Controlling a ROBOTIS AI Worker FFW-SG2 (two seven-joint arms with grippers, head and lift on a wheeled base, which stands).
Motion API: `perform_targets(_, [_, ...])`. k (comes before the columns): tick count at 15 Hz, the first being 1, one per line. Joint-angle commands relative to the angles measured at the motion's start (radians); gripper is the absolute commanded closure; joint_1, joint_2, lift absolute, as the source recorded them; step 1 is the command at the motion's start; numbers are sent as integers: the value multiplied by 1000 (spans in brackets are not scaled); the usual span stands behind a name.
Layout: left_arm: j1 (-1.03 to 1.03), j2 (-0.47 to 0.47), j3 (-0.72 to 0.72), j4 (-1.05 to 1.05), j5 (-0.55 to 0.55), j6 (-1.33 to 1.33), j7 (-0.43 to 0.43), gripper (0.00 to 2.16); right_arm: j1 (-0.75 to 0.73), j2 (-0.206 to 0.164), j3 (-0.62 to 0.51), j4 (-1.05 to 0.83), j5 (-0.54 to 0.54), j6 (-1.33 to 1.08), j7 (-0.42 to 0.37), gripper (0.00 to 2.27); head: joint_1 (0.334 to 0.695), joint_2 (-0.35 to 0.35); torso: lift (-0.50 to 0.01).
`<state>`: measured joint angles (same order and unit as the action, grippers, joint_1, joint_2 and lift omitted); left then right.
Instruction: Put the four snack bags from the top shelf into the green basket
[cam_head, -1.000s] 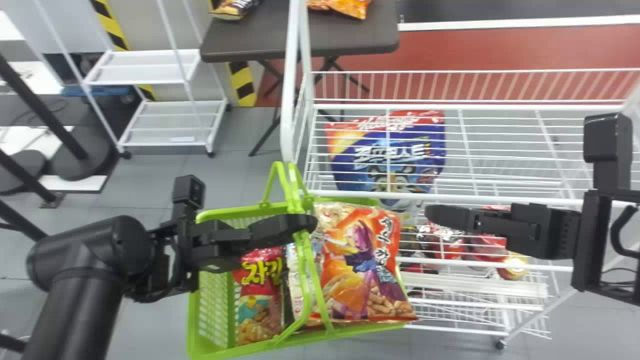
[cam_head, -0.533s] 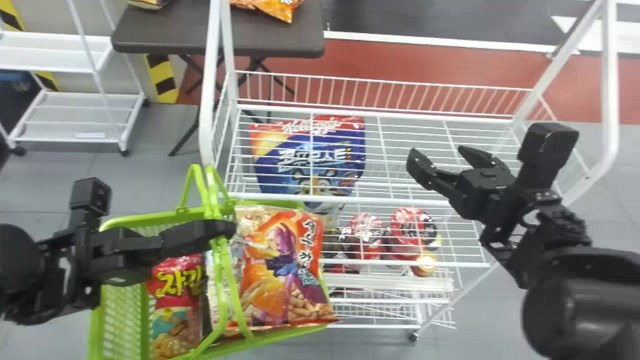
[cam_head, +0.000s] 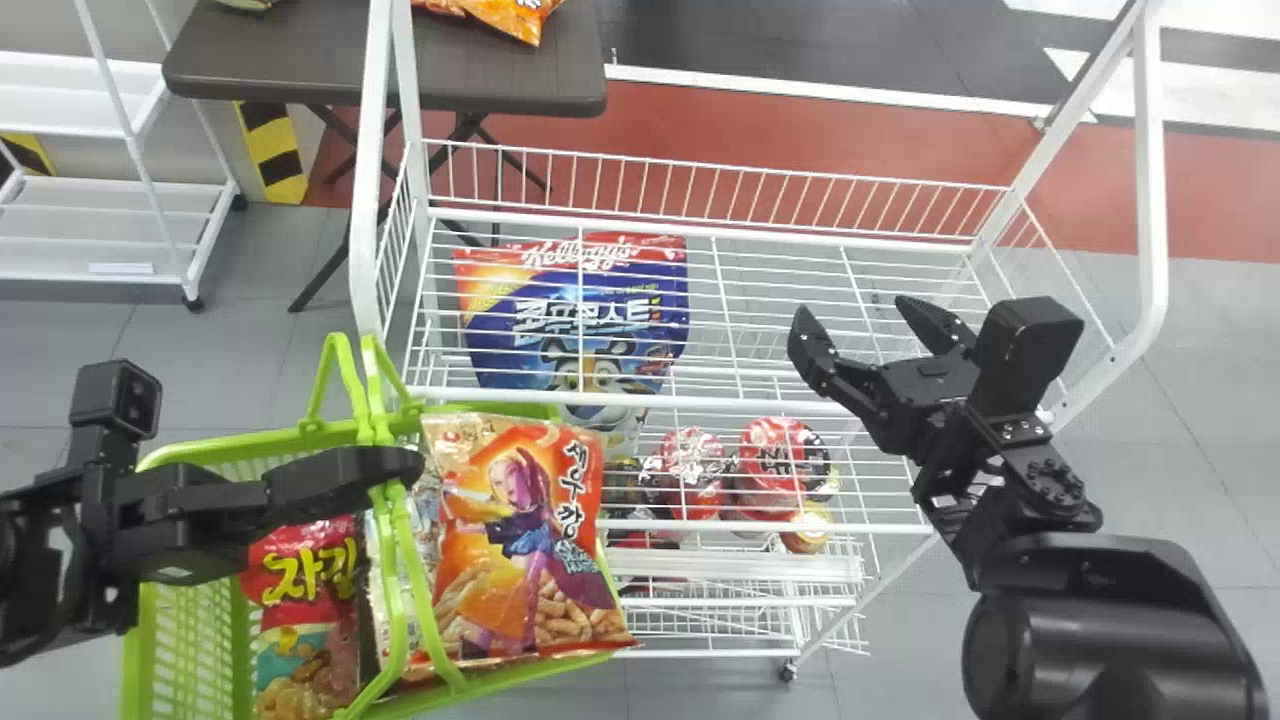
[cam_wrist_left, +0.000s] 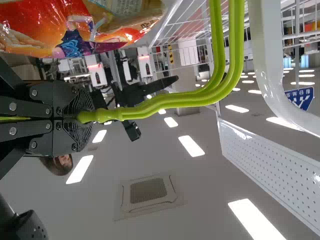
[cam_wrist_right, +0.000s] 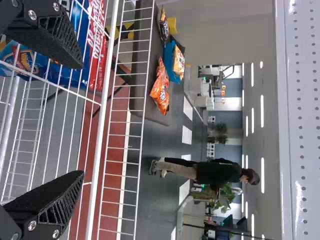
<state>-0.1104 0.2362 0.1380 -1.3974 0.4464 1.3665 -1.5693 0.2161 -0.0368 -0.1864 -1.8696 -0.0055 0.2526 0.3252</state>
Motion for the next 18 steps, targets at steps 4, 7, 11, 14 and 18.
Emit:
perform_targets(4, [0, 0, -6, 0, 0, 7, -11, 2148, 16, 0, -13, 0, -10, -2, 0, 66, 695, -188, 0])
perform_targets(7, [0, 0, -8, 0, -2, 7, -11, 2145, 17, 0, -16, 0, -17, 1, 0, 70, 695, -192, 0])
perform_targets(11, [0, 0, -8, 0, -2, 7, -11, 2145, 17, 0, -15, 0, -17, 1, 0, 73, 695, -194, 0])
perform_targets(14, [0, 0, -6, 0, -2, 7, -11, 2145, 17, 0, -15, -2, -19, 1, -2, 73, 695, -194, 0])
perform_targets(18, [1, 0, -3, 0, 0, 7, -11, 2148, 12, 0, -13, 0, -19, 7, -2, 73, 695, -192, 0])
